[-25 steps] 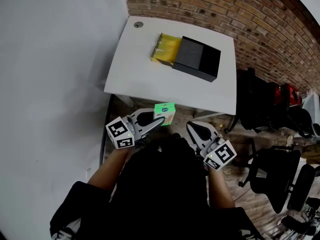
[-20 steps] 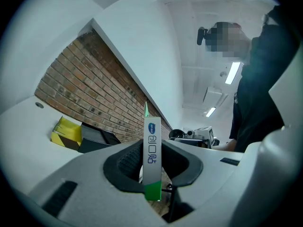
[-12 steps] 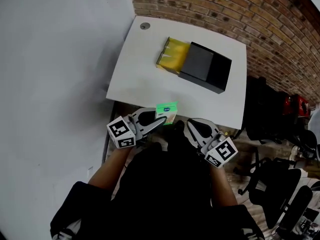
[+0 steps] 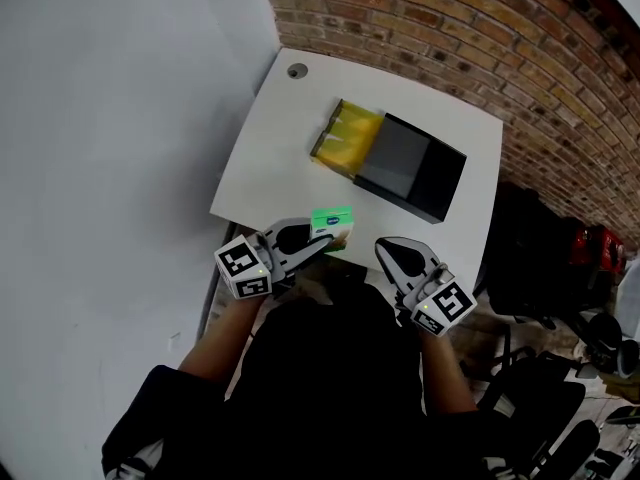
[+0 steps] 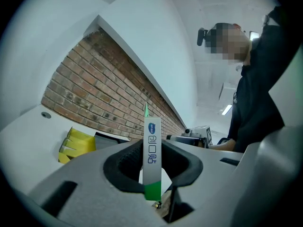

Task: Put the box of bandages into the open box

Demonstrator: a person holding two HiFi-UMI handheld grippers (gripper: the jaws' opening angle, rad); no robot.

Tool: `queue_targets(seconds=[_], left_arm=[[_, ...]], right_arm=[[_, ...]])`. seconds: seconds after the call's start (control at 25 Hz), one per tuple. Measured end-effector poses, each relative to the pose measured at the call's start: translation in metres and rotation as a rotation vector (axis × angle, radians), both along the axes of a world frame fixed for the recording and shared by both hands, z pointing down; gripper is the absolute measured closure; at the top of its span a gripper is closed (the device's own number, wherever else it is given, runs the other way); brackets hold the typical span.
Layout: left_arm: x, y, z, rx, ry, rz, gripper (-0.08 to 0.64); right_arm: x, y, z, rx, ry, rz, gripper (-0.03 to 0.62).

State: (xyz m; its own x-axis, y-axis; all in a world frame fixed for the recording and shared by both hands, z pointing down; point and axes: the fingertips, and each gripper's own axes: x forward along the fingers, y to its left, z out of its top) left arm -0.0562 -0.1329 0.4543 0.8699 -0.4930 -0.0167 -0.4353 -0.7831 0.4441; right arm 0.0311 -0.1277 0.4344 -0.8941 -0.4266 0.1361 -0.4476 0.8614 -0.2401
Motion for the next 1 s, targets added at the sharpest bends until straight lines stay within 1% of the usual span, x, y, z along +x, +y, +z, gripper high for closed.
queue_targets(seconds=[0.24, 0.4, 0.72, 0.84, 1.0], left_arm=[[0.016, -0.029, -0.007, 0.017, -0.023, -0.039, 0.463], [0.025, -0.044, -0.011, 0.022, -0.041, -0.048, 0.463], [0.035, -0.068, -0.011, 0.003, -0.072, -0.052, 0.463], [0.031, -0.077, -0.012, -0.014, -0.098, -0.051, 0.463], [0.022, -0.091, -0.004, -0.071, -0.158, -0.027, 0.463]], right_arm=[[0.023, -0.033, -0.002, 0.013, -0.038, -0.015, 0.586], [0.037, -0.05, -0.003, 0.02, -0.059, -0.015, 0.586], [0.061, -0.064, 0.008, -0.003, -0.086, 0.015, 0.586], [0.066, -0.066, 0.013, -0.019, -0.096, 0.032, 0.586], [0.066, -0.068, 0.018, -0.04, -0.106, 0.056, 0.586]])
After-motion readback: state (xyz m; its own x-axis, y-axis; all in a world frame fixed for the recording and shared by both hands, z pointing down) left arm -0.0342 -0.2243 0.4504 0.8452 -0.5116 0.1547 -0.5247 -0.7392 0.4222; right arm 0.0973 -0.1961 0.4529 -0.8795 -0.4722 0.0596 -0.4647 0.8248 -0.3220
